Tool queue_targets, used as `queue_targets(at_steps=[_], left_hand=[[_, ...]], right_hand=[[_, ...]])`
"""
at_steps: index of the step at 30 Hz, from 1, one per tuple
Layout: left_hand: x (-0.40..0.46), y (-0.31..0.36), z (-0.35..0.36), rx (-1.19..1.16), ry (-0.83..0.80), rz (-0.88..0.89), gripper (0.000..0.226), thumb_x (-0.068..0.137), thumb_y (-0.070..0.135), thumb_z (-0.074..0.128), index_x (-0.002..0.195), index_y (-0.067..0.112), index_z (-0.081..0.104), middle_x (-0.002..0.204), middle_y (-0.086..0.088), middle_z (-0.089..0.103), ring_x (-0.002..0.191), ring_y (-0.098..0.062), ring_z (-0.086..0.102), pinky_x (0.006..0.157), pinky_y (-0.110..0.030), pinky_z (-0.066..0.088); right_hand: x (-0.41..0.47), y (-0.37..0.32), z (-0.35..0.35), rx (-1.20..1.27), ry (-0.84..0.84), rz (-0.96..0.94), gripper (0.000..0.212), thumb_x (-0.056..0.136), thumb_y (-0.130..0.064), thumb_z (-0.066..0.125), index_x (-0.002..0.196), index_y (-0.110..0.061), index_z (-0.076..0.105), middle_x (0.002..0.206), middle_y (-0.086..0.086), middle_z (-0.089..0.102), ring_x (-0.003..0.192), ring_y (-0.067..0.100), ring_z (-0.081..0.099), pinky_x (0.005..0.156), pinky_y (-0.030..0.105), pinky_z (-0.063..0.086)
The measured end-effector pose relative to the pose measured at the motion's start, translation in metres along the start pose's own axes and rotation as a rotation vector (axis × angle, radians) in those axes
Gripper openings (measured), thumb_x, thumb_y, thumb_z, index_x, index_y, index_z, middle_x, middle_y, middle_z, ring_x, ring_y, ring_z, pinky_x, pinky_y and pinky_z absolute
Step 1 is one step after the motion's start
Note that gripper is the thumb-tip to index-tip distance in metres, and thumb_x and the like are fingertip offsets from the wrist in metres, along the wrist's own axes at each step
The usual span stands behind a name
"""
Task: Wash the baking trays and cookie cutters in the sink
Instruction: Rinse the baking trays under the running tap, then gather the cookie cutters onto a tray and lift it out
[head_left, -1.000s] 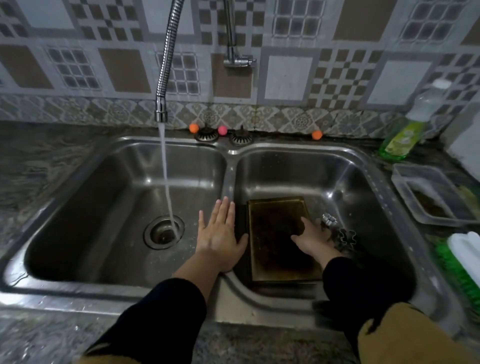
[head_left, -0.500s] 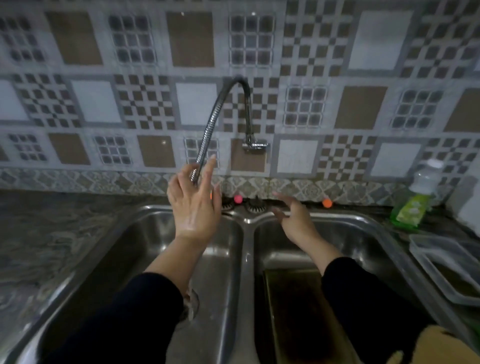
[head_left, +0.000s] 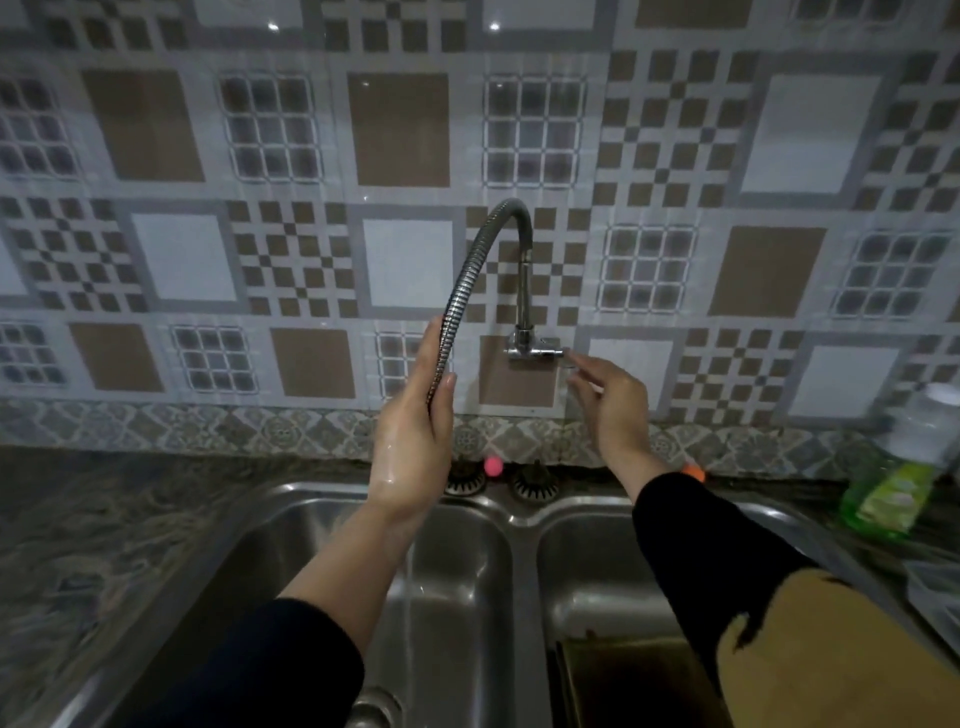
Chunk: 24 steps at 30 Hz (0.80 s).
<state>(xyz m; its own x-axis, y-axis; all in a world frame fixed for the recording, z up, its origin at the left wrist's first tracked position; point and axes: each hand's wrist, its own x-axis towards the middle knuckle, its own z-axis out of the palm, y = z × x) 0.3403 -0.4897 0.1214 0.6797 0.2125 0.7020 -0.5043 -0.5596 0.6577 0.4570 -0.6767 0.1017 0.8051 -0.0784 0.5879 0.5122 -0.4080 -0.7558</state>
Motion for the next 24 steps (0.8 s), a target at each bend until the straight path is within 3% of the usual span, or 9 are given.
queue_targets(at_steps=[3,5,10,12,13,15,17,20,24], left_hand=[[0.005,0.003,0.008,-0.062,0.012,0.042,0.053,0.103,0.016,0.039,0.146,0.038,0.019,0.141,0.031,0.028,0.118,0.032,0.029,0.099,0.004,0.024],[0.005,-0.002,0.014,-0.079,0.020,0.031,0.053,0.103,0.014,0.038,0.148,0.033,0.019,0.138,0.037,0.029,0.102,0.035,0.038,0.089,0.006,0.029],[0.000,-0.009,0.026,-0.081,-0.012,-0.010,0.057,0.103,0.011,0.036,0.153,0.026,0.014,0.095,0.063,0.038,0.080,0.036,0.038,0.074,0.007,0.034],[-0.003,-0.006,0.029,-0.106,-0.008,-0.015,0.057,0.103,0.011,0.036,0.152,0.026,0.010,0.085,0.050,0.050,0.070,0.033,0.041,0.064,0.008,0.033],[-0.005,-0.004,0.029,-0.120,0.007,-0.015,0.057,0.103,0.011,0.036,0.151,0.024,0.008,0.091,0.034,0.057,0.069,0.031,0.043,0.063,0.009,0.032],[-0.008,-0.001,0.030,-0.122,0.030,-0.012,0.058,0.103,0.009,0.036,0.149,0.020,0.001,0.119,0.012,0.042,0.077,0.016,0.054,0.064,0.010,0.031],[-0.009,-0.002,0.031,-0.129,0.024,-0.034,0.059,0.103,0.010,0.036,0.147,0.021,-0.001,0.114,0.026,0.050,0.086,0.008,0.053,0.064,0.011,0.030],[-0.010,-0.007,0.031,-0.115,-0.012,-0.074,0.057,0.104,0.016,0.035,0.148,0.032,0.002,0.092,0.065,0.036,0.074,0.033,0.043,0.066,0.010,0.030],[-0.011,-0.002,0.021,-0.082,-0.103,-0.115,0.055,0.104,0.024,0.030,0.149,0.044,0.005,0.093,0.059,0.033,0.075,0.036,0.040,0.063,0.009,0.032]], right_hand=[[0.015,0.005,0.006,-0.123,0.081,-0.086,0.017,0.090,-0.009,0.063,0.103,-0.005,0.073,0.101,0.007,0.072,0.088,0.006,0.059,0.078,-0.006,0.033],[0.027,0.004,0.008,-0.158,0.134,-0.116,0.016,0.089,-0.013,0.065,0.100,-0.005,0.074,0.097,0.009,0.073,0.084,0.007,0.059,0.078,-0.004,0.034],[0.063,-0.007,0.013,-0.184,0.171,0.023,0.019,0.089,-0.025,0.065,0.102,-0.014,0.074,0.099,0.003,0.073,0.089,0.014,0.065,0.080,0.017,0.044],[0.074,-0.008,0.015,-0.209,0.170,0.073,0.019,0.089,-0.027,0.065,0.101,-0.017,0.074,0.097,0.000,0.073,0.088,0.013,0.064,0.078,0.020,0.046],[0.079,-0.008,0.017,-0.204,0.165,0.096,0.019,0.088,-0.027,0.065,0.101,-0.017,0.075,0.097,0.000,0.073,0.089,0.013,0.065,0.078,0.020,0.046],[0.088,-0.009,0.018,-0.202,0.155,0.142,0.017,0.088,-0.026,0.065,0.099,-0.017,0.075,0.098,0.001,0.073,0.092,0.015,0.066,0.079,0.020,0.046],[0.096,-0.014,0.018,-0.208,0.135,0.209,0.011,0.088,-0.022,0.065,0.093,-0.017,0.074,0.096,0.002,0.073,0.089,0.016,0.065,0.077,0.020,0.045],[0.100,-0.026,0.016,-0.232,0.107,0.277,0.006,0.086,-0.018,0.067,0.081,-0.018,0.069,0.090,0.004,0.071,0.085,0.018,0.065,0.075,0.023,0.048],[0.084,-0.034,0.007,-0.187,0.051,0.311,0.009,0.088,-0.019,0.065,0.097,-0.017,0.067,0.098,0.001,0.066,0.088,0.021,0.065,0.079,0.036,0.056]])
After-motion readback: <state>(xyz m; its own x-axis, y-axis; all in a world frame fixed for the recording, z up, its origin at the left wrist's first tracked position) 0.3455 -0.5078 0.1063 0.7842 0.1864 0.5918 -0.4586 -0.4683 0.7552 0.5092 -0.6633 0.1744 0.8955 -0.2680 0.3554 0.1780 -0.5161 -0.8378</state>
